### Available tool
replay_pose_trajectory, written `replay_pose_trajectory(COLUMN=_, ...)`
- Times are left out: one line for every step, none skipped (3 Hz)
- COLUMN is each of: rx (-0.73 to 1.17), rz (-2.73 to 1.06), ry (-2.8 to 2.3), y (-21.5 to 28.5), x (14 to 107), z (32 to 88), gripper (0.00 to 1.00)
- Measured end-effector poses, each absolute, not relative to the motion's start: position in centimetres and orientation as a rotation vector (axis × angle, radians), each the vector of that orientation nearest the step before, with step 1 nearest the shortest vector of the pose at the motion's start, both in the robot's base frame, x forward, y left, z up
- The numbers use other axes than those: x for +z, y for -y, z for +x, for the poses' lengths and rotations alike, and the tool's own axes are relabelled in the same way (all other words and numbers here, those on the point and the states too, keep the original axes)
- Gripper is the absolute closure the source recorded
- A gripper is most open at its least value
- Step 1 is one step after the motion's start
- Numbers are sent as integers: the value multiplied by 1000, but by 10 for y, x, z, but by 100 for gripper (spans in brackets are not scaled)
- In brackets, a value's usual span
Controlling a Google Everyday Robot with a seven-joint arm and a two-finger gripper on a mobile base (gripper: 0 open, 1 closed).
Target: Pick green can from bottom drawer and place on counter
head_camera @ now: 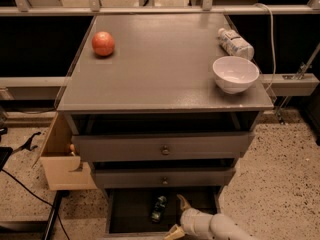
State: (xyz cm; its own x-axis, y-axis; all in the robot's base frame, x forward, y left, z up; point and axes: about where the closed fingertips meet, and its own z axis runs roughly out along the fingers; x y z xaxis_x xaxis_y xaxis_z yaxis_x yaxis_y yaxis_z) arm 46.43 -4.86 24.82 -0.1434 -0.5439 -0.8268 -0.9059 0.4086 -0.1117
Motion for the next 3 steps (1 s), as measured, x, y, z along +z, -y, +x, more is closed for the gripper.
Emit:
replay_pose_trajectory(rx=534, rz=-1241, ry=-1821, y=47, x=239, z=475, gripper=0)
replay_pose_trajectory(rx=534, rz=-1232, ry=-1832, y=30, x=204, z=509, gripper=0)
replay_pose_trajectory(rx=533, rz=-1235, ry=-1830, y=25, x=197, z=512, gripper=0)
